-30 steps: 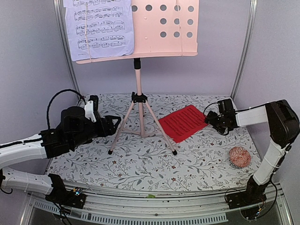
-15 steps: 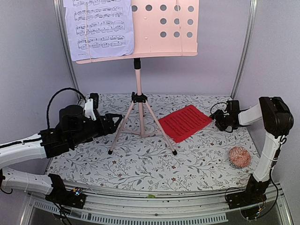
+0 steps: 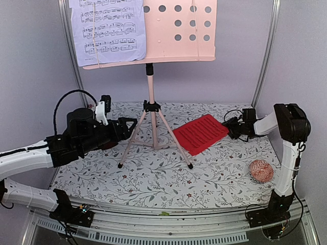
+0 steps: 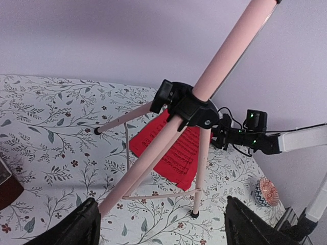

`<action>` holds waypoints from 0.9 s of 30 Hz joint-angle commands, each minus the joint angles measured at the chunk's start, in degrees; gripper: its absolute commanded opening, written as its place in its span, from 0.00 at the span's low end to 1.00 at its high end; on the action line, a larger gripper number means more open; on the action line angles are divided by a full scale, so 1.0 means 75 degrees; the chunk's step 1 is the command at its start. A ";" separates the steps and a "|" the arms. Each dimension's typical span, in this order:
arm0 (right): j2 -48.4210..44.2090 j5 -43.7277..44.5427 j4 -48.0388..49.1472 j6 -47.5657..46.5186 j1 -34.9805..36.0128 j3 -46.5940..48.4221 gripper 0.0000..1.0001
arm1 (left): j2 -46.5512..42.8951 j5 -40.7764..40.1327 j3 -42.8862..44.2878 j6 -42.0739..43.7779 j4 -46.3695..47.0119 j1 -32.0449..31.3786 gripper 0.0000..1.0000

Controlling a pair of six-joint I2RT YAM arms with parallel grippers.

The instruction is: Set up the instrument practice props

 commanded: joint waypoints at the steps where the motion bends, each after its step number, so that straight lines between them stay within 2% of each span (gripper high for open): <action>1: 0.0353 -0.0229 0.0149 0.0397 0.0227 0.0182 0.44 | 0.0131 0.0175 0.0327 0.0134 0.0162 -0.0072 0.84; 4: 0.0418 -0.0133 0.0181 0.0420 0.0378 0.0297 0.34 | 0.0182 0.0260 0.0384 0.0128 0.0173 -0.0069 0.84; 7: 0.0303 0.0096 0.0168 0.0237 0.0488 0.0292 0.18 | 0.0206 0.0352 0.0439 0.0147 0.0157 -0.0070 0.84; 8: 0.0161 0.0194 0.0174 0.0108 0.0497 0.0249 0.08 | 0.0207 0.0388 0.0466 0.0164 0.0135 -0.0075 0.84; 9: 0.0010 0.0333 0.0161 0.0021 0.0511 0.0191 0.02 | 0.0216 0.0424 0.0493 0.0177 0.0113 -0.0067 0.84; 10: -0.0179 0.0465 0.0151 -0.0111 0.0539 0.0118 0.00 | 0.0218 0.0443 0.0524 0.0191 0.0105 -0.0069 0.84; 14: -0.1246 0.1278 -0.0172 -0.0878 0.0725 -0.0123 0.00 | 0.0281 0.0751 0.0693 0.0324 0.0113 -0.0067 0.84; 22: -0.3675 0.3394 -0.1479 -0.3269 0.1585 -0.0225 0.00 | 0.0553 0.1913 0.0803 0.0829 0.0658 -0.0115 0.84; 27: -0.5028 0.4371 -0.2646 -0.4145 0.2212 -0.0248 0.00 | 0.0807 0.2121 0.0717 0.0935 0.1146 -0.0298 0.88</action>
